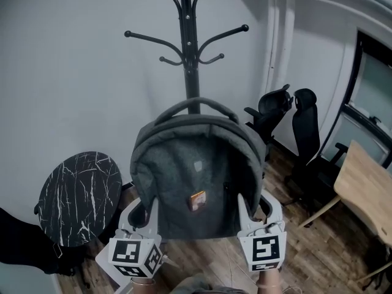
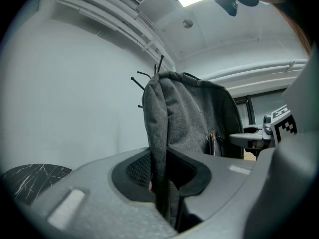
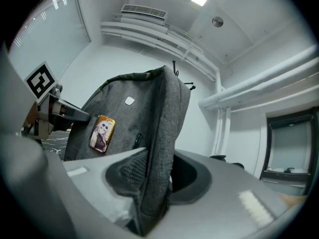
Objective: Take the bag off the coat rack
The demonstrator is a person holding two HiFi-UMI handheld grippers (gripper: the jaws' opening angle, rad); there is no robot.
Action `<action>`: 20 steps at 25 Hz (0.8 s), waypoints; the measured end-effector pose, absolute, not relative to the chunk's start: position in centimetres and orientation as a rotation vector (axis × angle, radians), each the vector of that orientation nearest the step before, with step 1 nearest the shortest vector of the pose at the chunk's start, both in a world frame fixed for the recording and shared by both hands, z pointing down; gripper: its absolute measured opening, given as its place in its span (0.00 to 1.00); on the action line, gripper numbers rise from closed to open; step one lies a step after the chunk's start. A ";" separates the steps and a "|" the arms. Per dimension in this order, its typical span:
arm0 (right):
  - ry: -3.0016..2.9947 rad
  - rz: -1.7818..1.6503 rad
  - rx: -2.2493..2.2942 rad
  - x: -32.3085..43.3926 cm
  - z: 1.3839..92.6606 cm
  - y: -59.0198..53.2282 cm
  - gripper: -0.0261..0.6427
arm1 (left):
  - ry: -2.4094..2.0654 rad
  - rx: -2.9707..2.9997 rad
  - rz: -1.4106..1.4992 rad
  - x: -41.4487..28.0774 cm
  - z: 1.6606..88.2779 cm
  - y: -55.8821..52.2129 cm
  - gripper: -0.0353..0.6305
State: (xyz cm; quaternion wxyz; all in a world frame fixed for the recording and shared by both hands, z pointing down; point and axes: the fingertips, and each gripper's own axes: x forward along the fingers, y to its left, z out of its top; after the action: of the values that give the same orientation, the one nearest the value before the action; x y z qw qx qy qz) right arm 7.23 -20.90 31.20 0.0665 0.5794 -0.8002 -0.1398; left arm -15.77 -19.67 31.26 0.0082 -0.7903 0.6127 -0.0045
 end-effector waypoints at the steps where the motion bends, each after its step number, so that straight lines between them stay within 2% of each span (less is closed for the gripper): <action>1: -2.416 -0.426 1.742 7.4 31.1 -20.7 0.20 | 1.921 -2.466 -0.012 -15.6 31.2 -19.4 0.15; 20: -2.453 -0.420 1.703 9.7 32.1 -15.0 0.20 | 1.958 -2.435 -0.036 -13.2 31.9 -13.1 0.15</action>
State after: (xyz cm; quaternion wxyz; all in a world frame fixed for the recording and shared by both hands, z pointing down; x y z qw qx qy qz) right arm 9.72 -14.97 32.15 0.0629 0.5637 -0.8118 -0.1390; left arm -13.24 -13.05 31.95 0.0084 -0.7794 0.6264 -0.0114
